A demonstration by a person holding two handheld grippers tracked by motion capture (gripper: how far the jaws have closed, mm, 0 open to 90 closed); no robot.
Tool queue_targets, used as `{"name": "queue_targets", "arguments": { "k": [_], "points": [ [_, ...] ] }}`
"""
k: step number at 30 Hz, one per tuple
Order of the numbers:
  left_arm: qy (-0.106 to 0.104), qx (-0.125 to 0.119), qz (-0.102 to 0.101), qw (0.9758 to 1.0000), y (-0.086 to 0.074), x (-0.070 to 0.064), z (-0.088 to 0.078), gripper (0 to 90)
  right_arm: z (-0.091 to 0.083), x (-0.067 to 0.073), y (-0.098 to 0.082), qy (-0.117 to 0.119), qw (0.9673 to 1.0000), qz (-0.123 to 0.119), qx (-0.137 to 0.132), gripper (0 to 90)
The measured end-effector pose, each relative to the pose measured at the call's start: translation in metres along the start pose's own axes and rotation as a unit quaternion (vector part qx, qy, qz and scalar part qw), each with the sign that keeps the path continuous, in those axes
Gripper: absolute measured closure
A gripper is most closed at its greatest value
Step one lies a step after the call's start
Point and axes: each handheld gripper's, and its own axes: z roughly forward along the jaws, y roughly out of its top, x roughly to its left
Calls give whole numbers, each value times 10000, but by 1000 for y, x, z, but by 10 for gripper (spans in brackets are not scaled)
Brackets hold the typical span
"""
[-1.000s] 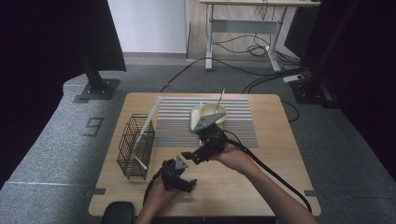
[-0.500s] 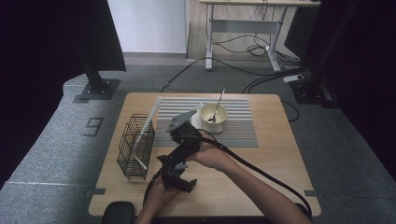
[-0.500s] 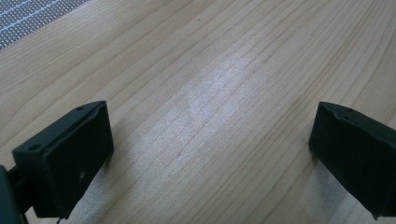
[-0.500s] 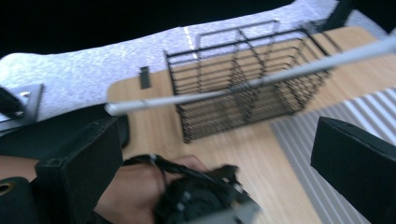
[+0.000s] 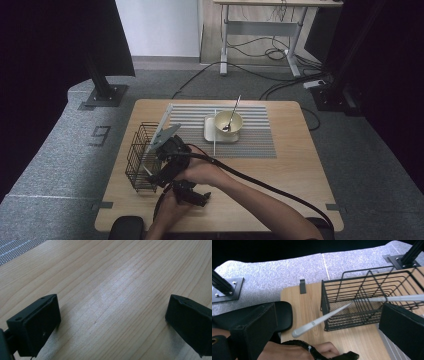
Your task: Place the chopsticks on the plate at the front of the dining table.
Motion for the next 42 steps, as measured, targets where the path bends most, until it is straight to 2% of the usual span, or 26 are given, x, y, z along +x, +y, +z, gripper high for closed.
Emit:
{"name": "queue_targets", "arguments": {
  "k": [5, 11, 14, 16, 20, 29, 33, 34, 36, 38, 40, 42],
  "points": [
    [0, -1, 6, 10000, 0, 0, 0, 0, 10, 2, -2, 7, 9999, -66, 157, 14],
    [-1, -14, -4, 10000, 0, 0, 0, 0, 18, -1, -8, -36, 9996, 3, 290, 16],
    [3, -1, -1, 10000, 0, 0, 0, 0, 22, -2, -9, -123, 9993, 10, 356, 26],
    [3, -3, -1, 10000, 0, 0, 0, 0, 23, -4, -10, -263, 9988, -54, 404, 29],
    [-1, -9, 3, 10000, 0, 0, 0, 0, 23, -10, -11, -311, 9989, 50, 348, 31],
    [7, 1, -10, 10000, 0, -1, 0, 0, 17, -23, -10, -794, 9964, 63, 281, 56],
    [4, 4, -14, 10000, 0, -1, 0, 0, 18, -32, -12, -805, 9963, 163, 234, 54],
    [-5, 7, -6, 10000, 0, 0, 0, 0, 18, -34, -12, -816, 9963, 187, 202, 64],
    [-6, 5, -7, 10000, 0, 0, 0, 0, 19, -37, -13, -816, 9963, 206, 166, 144],
    [12, -16, -17, 10000, 0, -1, 0, 0, 20, -39, -14, -865, 9961, 129, 142, 192],
    [6, -10, -8, 10000, 0, -1, 0, 0, 22, -39, -14, -931, 9955, 1, 161, 303],
    [11, -5, -9, 10000, 0, -1, 0, 0, 23, -38, -15, -990, 9949, -163, 142, 363]
  ]
}}
